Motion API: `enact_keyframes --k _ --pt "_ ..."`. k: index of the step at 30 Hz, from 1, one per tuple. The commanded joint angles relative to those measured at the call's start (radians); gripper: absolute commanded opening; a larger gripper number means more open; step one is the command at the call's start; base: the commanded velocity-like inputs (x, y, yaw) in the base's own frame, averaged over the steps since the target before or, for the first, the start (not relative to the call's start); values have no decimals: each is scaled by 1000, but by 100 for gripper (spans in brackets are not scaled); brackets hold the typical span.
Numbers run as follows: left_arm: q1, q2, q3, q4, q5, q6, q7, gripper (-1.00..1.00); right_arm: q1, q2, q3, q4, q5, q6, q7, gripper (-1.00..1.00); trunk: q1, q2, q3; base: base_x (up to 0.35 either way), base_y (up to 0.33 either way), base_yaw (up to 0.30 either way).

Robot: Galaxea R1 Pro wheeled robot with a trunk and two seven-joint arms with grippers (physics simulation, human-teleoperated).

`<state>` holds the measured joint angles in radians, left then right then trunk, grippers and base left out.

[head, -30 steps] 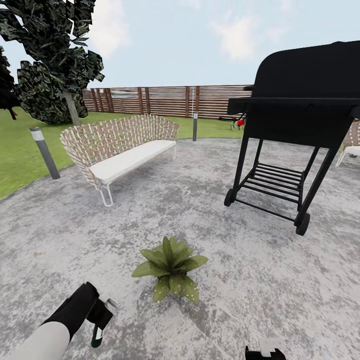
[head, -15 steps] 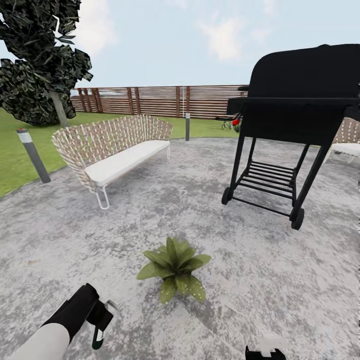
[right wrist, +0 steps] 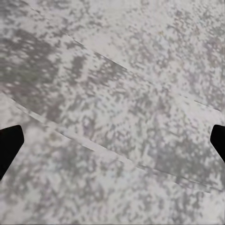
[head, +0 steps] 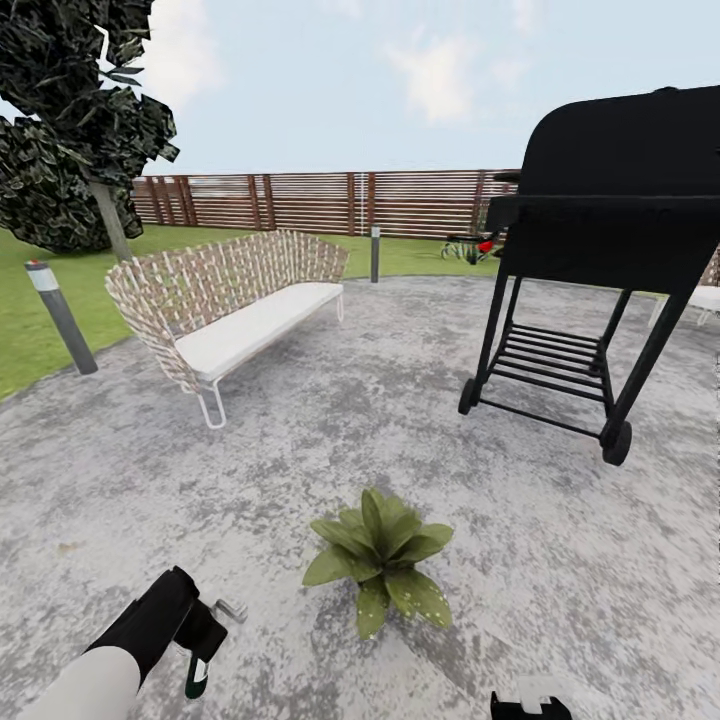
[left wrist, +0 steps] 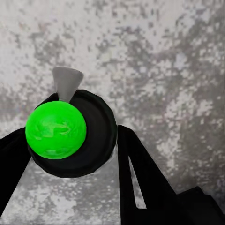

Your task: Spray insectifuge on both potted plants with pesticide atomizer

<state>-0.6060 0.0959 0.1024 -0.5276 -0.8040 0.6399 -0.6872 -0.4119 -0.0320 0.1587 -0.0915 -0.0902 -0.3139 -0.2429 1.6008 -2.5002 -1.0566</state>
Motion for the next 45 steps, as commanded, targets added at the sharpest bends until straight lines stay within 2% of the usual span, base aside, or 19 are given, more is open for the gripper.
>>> enact_keyframes --k 1,9,12,14,15,17,19,25,33,36,39,45 --pt "0 -1 4 -1 -9 2 -9 -100 -1 0 9 1 -9 -4 -3 100 0 0 -1 146 141 -231" --pt "2 -3 3 0 -14 1 -10 -100 -1 -1 9 1 -9 -4 -3 100 0 0 2 31 28 -265" --pt "-10 6 -1 0 -26 11 -27 -100 -1 0 10 3 -9 -4 -3 100 0 0 3 1 1 -273" --pt "-25 17 -9 -1 -52 15 -67 -100 -1 -1 10 3 -9 -4 -2 100 0 0 3 0 0 -273" --pt "-39 34 -12 0 -83 17 -120 -100 -1 0 10 4 -9 -4 -2 100 0 0 3 0 0 -273" --pt "-71 83 -16 -14 -196 18 -324 -100 -1 0 10 4 -9 -4 -2 100 0 0 3 0 0 -274" --pt "-81 88 -18 -55 -239 18 -379 -100 -1 0 10 4 -9 -4 -2 100 0 0 3 0 0 -275" --pt "-77 77 -18 -66 -272 19 -389 -100 -1 0 10 4 -9 -4 -2 100 0 0 3 0 0 -276" --pt "-68 71 -15 -54 -277 18 -376 -100 -1 -1 9 2 -9 -4 -3 100 0 0 3 0 0 -276" --pt "-67 73 -15 -50 -276 13 -351 -100 -1 -1 10 3 -9 -5 -3 100 0 0 3 0 0 -243" --pt "-53 75 -15 -48 -269 7 -286 -100 -1 -3 11 5 -7 -5 -2 100 0 0 3 0 0 -54" --pt "-42 75 -12 -48 -261 5 -263 -100 -1 -3 12 6 -6 -5 -2 100 0 0 3 0 0 -6"
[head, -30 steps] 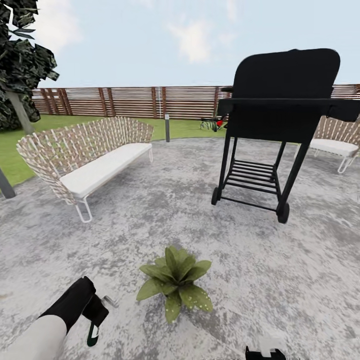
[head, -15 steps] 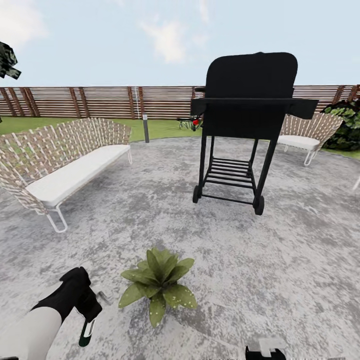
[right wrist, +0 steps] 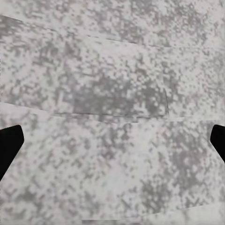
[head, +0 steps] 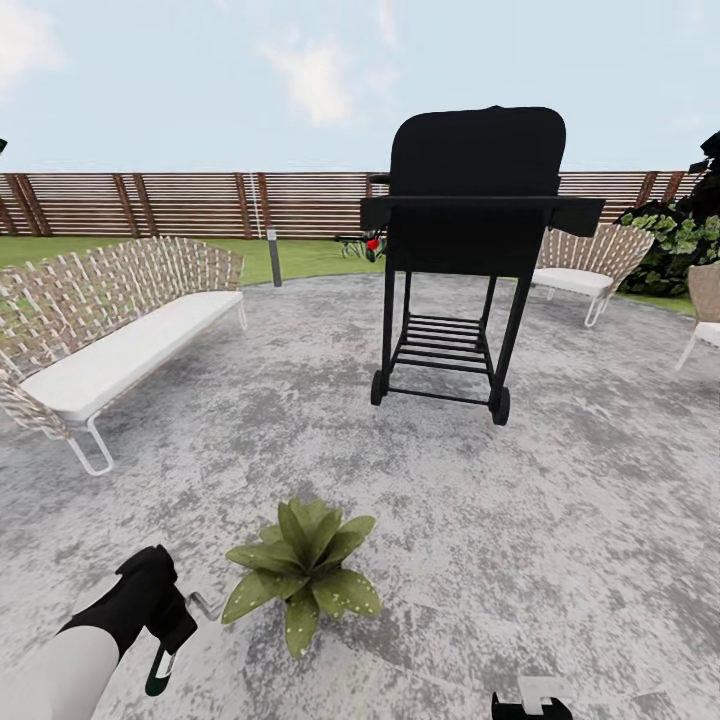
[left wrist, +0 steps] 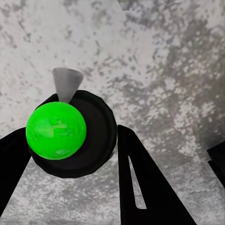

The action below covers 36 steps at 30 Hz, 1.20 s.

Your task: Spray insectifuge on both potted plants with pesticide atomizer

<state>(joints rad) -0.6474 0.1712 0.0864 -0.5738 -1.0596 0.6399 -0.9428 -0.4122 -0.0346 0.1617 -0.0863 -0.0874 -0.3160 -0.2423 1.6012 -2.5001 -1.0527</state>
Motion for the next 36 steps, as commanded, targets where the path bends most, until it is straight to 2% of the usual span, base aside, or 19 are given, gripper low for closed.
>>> enact_keyframes --k 1,9,15,20,28,36 --pt "0 -1 5 -1 -5 5 -7 -100 0 0 9 0 -9 -3 -3 100 0 0 -1 0 0 0" --pt "2 -1 7 17 -3 6 -5 -100 0 1 8 -1 -12 -2 -3 100 0 0 -1 -128 135 -43" --pt "2 -1 9 22 -3 6 -5 -100 0 1 8 -1 -12 -2 -3 100 0 0 -1 -120 281 -272" --pt "2 -2 9 23 -3 6 -5 -100 0 1 7 -1 -12 -2 -3 100 0 0 -1 164 257 -292" --pt "18 -1 10 22 -5 7 -5 -100 0 1 7 -1 -12 -2 -3 100 0 0 -1 29 32 -293" --pt "22 1 12 18 -4 7 -5 -100 0 1 7 -1 -12 -2 -3 100 0 0 -1 -233 149 -292"
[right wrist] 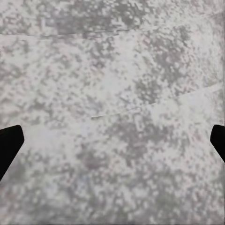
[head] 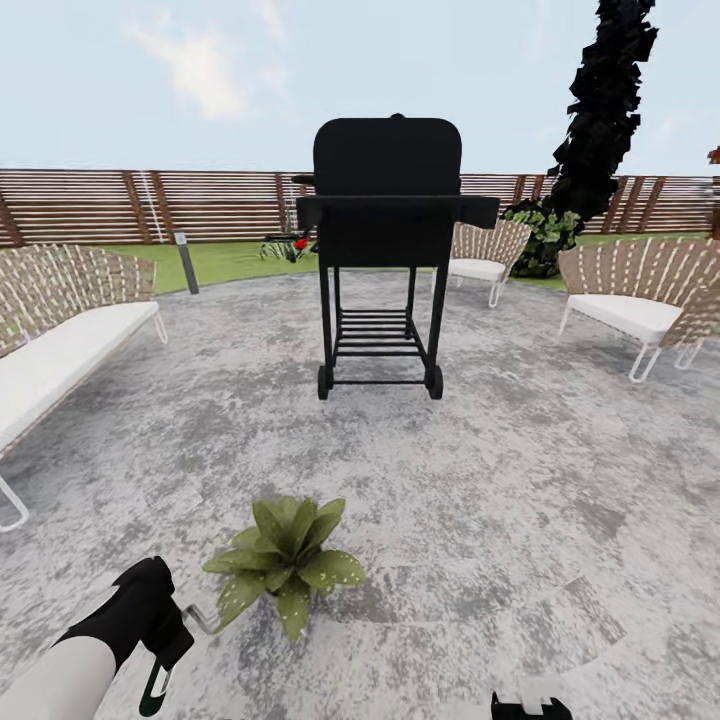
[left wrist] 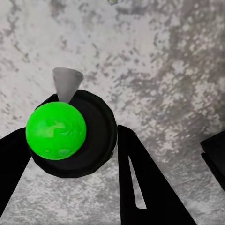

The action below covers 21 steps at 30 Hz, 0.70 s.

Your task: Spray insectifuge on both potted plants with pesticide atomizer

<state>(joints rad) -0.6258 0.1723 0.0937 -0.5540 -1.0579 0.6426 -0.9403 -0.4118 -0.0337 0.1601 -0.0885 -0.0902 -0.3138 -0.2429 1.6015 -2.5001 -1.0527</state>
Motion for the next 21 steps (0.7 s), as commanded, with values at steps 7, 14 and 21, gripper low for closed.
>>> enact_keyframes --k 7,14,21 --pt "0 1 6 -9 -1 6 -8 -100 -1 0 9 1 -10 -4 -3 100 -1 0 -1 -21 301 -292" --pt "0 -2 4 -11 -1 7 -7 -100 -1 0 9 1 -10 -4 -3 100 -1 0 -1 -70 301 -292" --pt "1 1 5 -11 -1 8 -8 -100 -1 0 9 1 -10 -4 -3 100 -1 0 -1 -233 238 -293"
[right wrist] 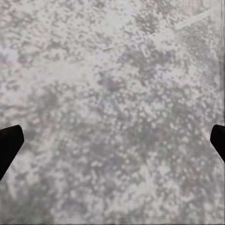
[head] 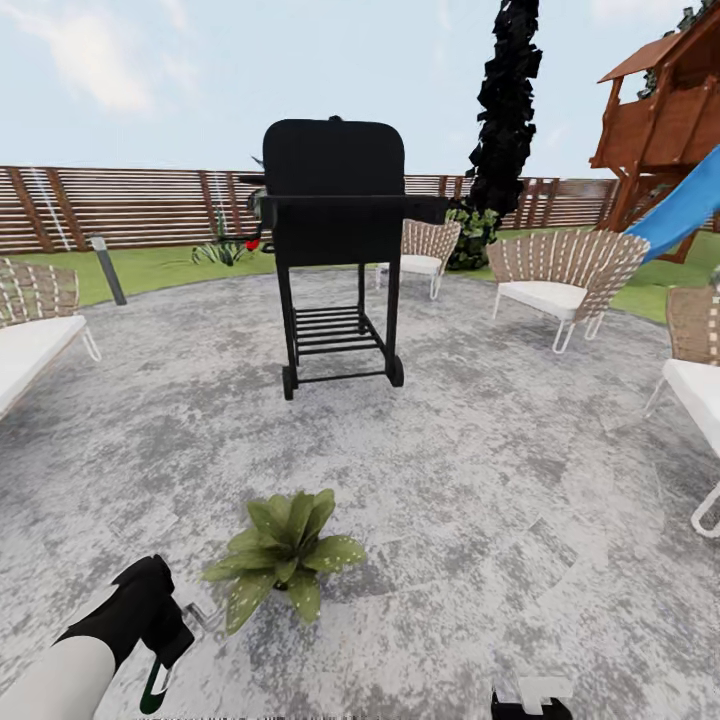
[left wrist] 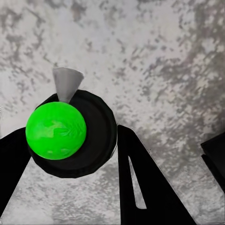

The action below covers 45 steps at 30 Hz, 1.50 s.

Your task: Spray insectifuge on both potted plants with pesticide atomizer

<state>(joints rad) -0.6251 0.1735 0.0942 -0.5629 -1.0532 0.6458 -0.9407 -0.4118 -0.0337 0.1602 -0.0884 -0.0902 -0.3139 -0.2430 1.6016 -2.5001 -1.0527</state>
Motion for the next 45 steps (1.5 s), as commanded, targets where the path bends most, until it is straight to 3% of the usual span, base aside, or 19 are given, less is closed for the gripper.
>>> enact_keyframes --k 1,6,20,33,45 --pt "0 0 5 -2 -5 5 -7 -100 -1 0 9 1 -10 -4 -2 100 -1 0 -1 -247 230 -293" --pt "0 3 6 -3 -5 6 -9 -100 -1 0 9 1 -10 -4 -2 100 -1 0 -1 -140 279 -293" --pt "-3 3 -10 -9 -21 1 -19 -100 -1 0 10 1 -8 -4 -2 100 -1 0 -1 113 204 -276" --pt "-5 -6 -8 -9 -21 9 -20 -100 -1 1 9 -4 -8 -5 -1 100 -1 0 -1 -73 27 -15" --pt "-16 -8 -5 -9 -10 16 -21 -100 -1 0 9 -2 -10 -4 -1 100 -1 0 -1 -113 282 -31"
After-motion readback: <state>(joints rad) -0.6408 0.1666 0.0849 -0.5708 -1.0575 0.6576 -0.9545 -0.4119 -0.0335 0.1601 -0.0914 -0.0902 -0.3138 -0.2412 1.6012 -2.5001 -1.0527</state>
